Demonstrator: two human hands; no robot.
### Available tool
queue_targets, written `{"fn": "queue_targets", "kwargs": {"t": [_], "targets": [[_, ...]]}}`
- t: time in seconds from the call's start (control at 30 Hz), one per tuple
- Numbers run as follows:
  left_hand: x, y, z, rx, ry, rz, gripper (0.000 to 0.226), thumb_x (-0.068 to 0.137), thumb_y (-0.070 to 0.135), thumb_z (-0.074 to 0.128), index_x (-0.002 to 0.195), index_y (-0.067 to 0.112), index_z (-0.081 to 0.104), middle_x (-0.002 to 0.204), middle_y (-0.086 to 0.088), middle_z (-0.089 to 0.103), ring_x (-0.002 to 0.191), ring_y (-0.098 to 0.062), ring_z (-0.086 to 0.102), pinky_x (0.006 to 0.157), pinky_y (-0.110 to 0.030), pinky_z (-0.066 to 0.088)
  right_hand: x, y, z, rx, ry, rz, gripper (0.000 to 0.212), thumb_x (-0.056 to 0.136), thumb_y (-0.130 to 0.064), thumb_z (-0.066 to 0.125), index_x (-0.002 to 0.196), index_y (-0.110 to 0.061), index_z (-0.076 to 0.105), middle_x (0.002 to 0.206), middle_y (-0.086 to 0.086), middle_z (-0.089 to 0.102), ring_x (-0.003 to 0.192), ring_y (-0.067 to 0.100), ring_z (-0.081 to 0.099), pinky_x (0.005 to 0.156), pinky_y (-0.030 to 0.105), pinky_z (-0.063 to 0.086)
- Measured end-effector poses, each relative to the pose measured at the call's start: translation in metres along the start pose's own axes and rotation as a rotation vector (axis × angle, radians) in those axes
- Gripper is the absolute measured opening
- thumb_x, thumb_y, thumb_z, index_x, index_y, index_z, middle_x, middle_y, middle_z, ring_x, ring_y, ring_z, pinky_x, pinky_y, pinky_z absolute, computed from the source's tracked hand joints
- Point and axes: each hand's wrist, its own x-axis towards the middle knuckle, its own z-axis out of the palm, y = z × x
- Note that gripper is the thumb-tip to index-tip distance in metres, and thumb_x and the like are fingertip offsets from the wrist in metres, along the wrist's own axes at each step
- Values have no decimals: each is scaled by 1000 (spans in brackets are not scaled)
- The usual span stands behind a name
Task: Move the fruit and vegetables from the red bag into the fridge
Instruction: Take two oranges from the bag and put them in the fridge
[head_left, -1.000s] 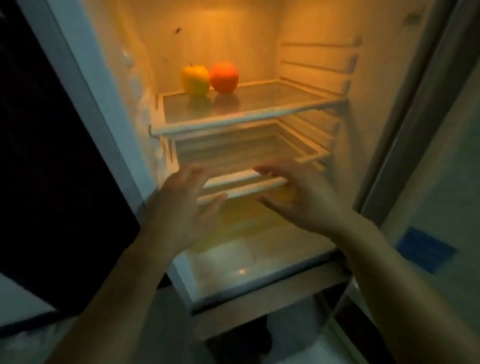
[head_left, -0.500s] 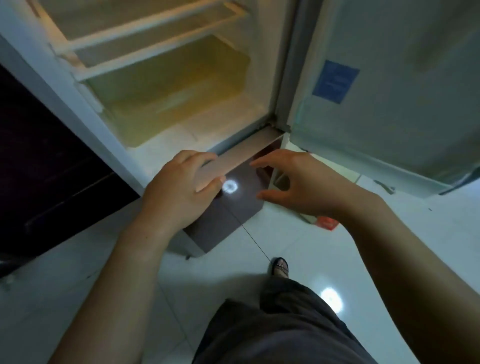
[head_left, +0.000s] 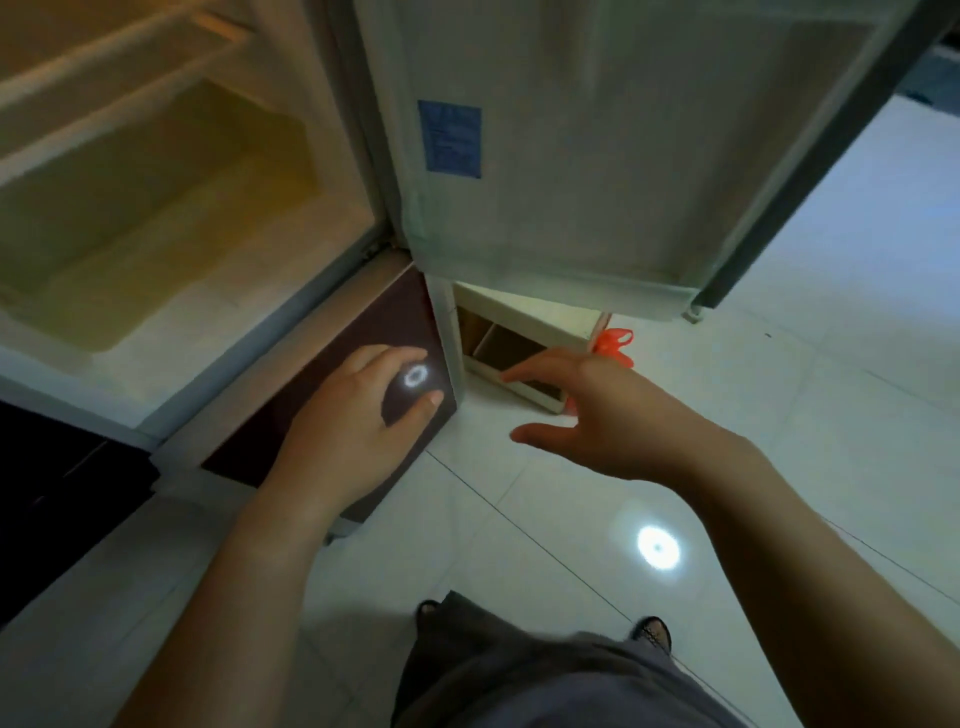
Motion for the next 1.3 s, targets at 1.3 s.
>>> {"fn": "queue_targets", "kwargs": {"t": [1.3], "targets": [[301,418,321,6,-298,228,44,89,49,49,131,37,42,135,17,43,109,-3,49,85,-19,38,-91,480,-275,-46,43,258,48,86,-44,59,131,-35,45,131,-14,49,115,6,47,93,21,38]]}}
